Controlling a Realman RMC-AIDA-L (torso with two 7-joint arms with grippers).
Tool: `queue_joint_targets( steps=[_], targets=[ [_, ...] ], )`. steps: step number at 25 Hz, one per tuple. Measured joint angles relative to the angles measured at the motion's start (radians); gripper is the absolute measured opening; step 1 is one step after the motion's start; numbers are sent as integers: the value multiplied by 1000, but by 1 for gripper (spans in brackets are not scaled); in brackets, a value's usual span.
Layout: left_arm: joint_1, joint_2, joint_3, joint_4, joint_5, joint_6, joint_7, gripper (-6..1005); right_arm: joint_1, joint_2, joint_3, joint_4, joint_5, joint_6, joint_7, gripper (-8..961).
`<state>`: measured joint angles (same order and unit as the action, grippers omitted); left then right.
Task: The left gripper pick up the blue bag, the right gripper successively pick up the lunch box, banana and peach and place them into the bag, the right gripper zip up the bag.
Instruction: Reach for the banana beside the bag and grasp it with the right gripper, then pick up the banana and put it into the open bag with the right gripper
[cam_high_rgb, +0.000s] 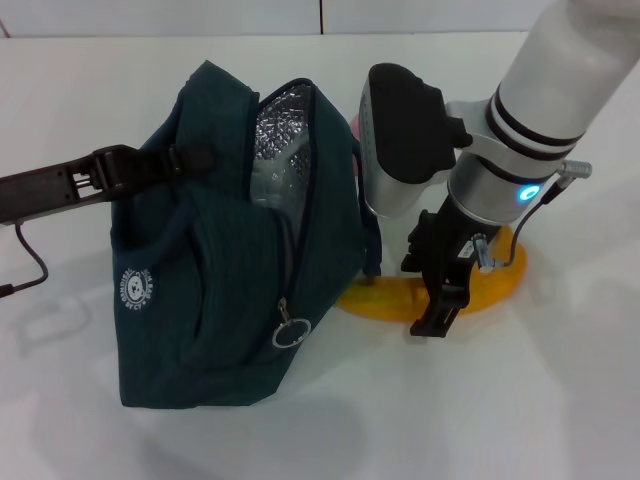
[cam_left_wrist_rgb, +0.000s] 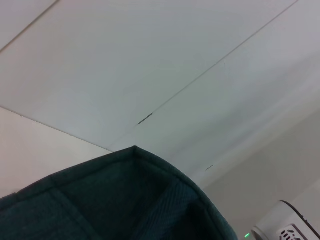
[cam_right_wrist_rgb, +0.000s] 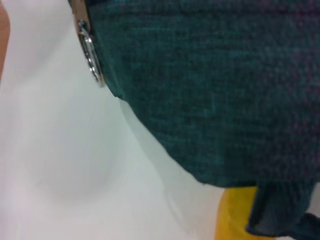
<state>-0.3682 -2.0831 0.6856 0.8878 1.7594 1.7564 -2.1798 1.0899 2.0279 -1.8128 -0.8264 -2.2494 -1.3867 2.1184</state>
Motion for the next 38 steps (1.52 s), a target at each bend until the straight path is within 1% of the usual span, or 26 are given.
queue_joint_targets(
  steps=[14, 19, 30, 35, 38],
  targets=[
    [-1, 0, 0, 0, 0, 0, 0, 46, 0, 0, -19, 2, 4, 14, 0, 807],
    [-2, 0, 0, 0, 0, 0, 0, 46, 3, 0, -22, 13, 4, 24, 0, 657],
    [-5, 0, 0, 0, 0, 0, 0, 46, 6, 0, -22, 12, 4, 30, 0, 541],
    [-5, 0, 0, 0, 0, 0, 0, 46, 7, 0, -15, 12, -5, 18, 1, 521],
    [-3, 1, 0, 0, 0, 0, 0, 46, 5, -1, -14, 14, -8, 15, 4, 426]
  ],
)
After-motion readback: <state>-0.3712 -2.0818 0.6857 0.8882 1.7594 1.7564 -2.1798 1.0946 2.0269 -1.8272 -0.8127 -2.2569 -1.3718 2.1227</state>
